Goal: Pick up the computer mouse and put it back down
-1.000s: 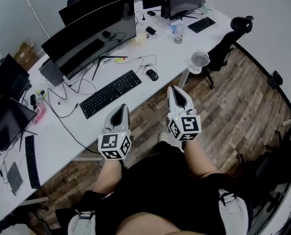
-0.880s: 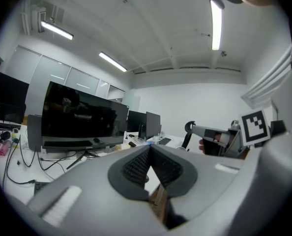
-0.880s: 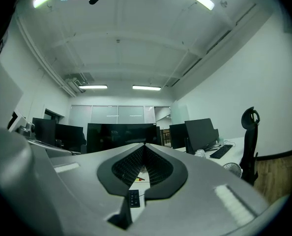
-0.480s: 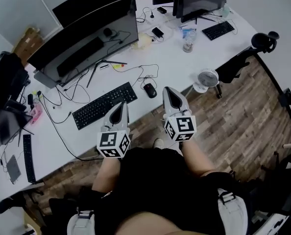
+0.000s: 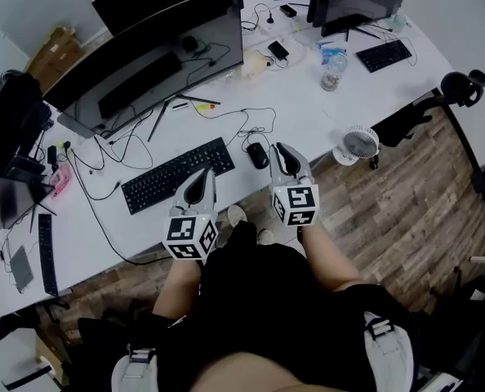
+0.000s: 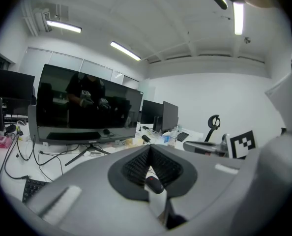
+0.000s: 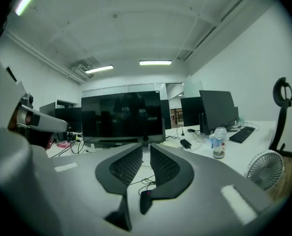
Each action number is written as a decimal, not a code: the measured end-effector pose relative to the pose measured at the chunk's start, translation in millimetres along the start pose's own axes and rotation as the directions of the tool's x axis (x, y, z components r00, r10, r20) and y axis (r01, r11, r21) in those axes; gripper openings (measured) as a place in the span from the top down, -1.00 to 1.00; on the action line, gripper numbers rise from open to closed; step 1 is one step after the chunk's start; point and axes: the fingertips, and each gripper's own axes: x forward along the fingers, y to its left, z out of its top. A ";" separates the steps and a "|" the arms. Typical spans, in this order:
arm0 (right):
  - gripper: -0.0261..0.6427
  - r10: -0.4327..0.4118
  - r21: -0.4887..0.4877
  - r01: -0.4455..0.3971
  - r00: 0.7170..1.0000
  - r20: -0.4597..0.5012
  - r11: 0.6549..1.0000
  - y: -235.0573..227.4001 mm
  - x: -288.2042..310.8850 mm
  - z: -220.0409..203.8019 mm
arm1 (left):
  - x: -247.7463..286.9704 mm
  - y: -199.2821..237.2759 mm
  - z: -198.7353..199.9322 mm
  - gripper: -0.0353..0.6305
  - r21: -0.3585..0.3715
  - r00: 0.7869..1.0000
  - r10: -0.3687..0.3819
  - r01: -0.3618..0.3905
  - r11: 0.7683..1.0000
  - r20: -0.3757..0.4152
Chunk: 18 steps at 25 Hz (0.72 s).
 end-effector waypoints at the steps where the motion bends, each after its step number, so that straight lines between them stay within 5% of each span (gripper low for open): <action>1: 0.81 0.011 0.001 -0.011 1.000 -0.029 1.000 0.8 7.9 -8.6 | 2.7 3.4 -0.2 0.74 -0.002 1.000 0.001 -0.001 1.000 0.000; 5: 0.53 0.039 0.010 -0.037 0.982 -0.183 0.999 2.1 41.4 -50.7 | 15.1 18.9 -3.7 0.74 -0.010 1.000 0.007 -0.007 1.000 -0.011; 10: 0.22 0.067 -0.021 -0.081 0.926 -0.371 0.997 6.3 72.1 -101.1 | 24.0 35.3 -10.4 0.74 -0.029 0.999 0.039 -0.040 0.999 -0.032; 18: 0.14 0.035 -0.060 -0.095 0.767 -0.641 0.994 1.1 104.3 -181.2 | 25.8 61.4 -19.6 0.74 -0.059 0.994 0.090 -0.093 0.994 -0.063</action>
